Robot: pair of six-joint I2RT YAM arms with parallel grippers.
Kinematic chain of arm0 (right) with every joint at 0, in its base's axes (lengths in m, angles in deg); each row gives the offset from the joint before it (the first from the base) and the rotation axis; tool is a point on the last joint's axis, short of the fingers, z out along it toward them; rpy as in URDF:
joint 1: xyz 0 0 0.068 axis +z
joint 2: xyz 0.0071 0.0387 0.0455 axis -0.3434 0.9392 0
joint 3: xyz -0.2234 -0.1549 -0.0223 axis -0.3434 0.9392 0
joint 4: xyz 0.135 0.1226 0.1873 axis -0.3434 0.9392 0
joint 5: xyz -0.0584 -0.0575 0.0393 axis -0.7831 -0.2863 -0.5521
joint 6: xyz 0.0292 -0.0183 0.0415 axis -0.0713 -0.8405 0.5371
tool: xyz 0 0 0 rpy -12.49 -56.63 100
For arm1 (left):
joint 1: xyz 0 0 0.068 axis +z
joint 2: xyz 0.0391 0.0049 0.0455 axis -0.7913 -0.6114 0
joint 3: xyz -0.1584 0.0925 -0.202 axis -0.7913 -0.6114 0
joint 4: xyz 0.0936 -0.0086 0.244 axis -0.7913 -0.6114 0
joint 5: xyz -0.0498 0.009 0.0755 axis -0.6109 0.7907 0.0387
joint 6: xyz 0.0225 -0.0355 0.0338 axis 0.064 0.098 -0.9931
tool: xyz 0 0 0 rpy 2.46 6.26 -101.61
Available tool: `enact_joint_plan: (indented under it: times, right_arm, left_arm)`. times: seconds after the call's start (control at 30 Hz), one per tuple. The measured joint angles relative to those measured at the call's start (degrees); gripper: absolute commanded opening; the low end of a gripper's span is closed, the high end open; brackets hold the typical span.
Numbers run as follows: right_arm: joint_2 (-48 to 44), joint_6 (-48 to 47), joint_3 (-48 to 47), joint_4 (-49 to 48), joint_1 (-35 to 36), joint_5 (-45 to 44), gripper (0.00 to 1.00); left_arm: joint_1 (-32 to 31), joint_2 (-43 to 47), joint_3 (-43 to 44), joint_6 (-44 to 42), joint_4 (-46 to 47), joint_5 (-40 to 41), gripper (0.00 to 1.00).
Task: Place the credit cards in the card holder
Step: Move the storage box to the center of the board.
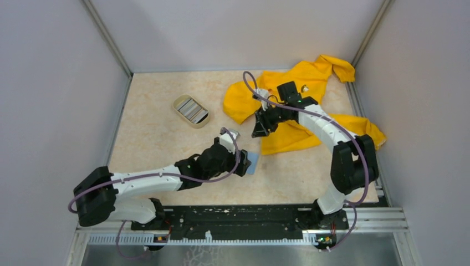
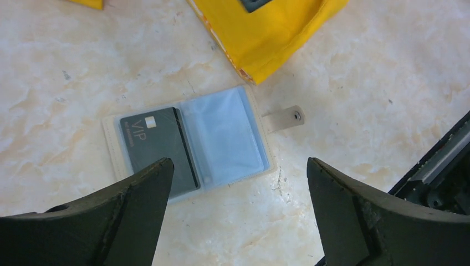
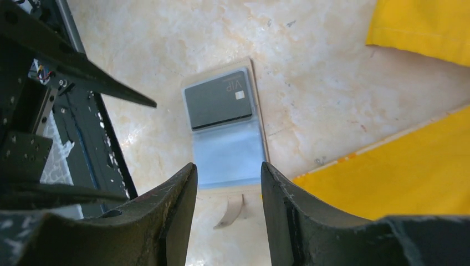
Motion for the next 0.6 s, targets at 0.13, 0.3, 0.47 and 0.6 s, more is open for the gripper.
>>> enact_joint_plan:
  times: [0.13,0.3,0.47,0.6]
  right_arm:
    - [-6.14,-1.77,0.94,0.28,-3.21,1.4,0.47]
    - [-16.5,-3.8,3.76,-1.86,-5.75,3.87,0.5]
    - [-24.96,-9.22,7.43,-4.02,-5.79,7.58,0.53]
    - [-29.42,-9.99,12.74,-9.77,-5.79,10.62,0.53]
  left_arm:
    - [3.19,5.03,-1.44,-0.7,0.68,-1.92,0.97]
    - [13.16,9.97,-2.75,0.0,1.33,-9.2,0.98]
    - [20.55,12.57,-2.84,0.42,1.44,-14.71,0.99]
    - [24.68,11.91,-1.07,-0.26,-0.5,-17.4,0.99]
